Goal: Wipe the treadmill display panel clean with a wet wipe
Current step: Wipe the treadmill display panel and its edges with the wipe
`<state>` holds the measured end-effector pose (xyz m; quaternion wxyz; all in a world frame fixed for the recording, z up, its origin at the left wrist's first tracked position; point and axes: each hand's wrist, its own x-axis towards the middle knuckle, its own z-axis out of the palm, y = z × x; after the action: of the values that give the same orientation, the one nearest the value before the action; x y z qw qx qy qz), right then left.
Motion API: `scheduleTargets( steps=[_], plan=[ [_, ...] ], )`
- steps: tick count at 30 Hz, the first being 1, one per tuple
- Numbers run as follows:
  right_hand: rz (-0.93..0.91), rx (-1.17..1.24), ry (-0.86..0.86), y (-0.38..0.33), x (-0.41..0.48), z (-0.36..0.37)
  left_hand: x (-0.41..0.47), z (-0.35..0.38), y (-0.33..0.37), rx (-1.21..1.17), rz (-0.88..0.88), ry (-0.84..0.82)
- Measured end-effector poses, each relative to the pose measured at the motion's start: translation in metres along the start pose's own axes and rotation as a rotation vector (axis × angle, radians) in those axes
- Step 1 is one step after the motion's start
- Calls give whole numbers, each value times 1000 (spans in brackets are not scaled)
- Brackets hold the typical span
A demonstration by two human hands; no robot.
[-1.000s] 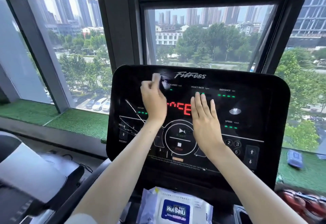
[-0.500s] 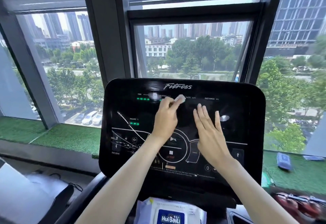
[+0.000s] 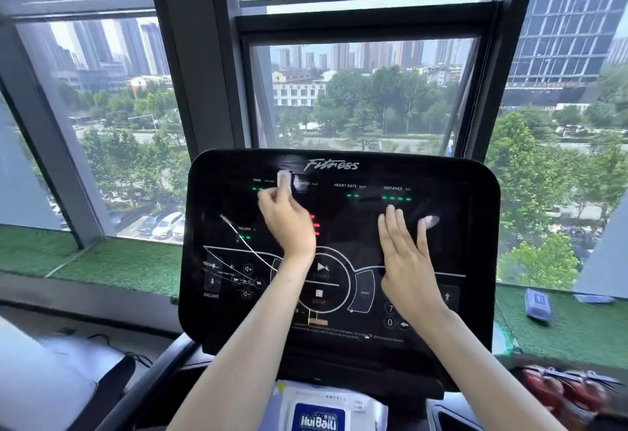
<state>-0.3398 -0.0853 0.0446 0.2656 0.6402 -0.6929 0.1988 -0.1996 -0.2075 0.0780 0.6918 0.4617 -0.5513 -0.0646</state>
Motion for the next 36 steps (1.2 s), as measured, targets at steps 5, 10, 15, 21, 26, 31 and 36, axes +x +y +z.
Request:
scheduleTargets(
  steps=[5,10,15,21,26,31,36],
  plan=[
    [-6,31,-7,3,-2,-2,-15,2,8,51,702,-397],
    [-6,55,-11,2,-1,1,-3,6,8,-3,37,2],
    [-21,52,-5,4,-2,-1,-29,15,24,44,702,-424],
    [-7,52,-15,1,-2,-1,-23,18,23,4,166,-72],
    [-15,51,-12,5,-1,1,-28,19,24,44,682,-421],
    [0,71,2,2,-1,0,-21,20,24,14,234,-115],
    [-17,41,8,5,-1,-4,-28,22,35,43,716,-474]
  ],
)
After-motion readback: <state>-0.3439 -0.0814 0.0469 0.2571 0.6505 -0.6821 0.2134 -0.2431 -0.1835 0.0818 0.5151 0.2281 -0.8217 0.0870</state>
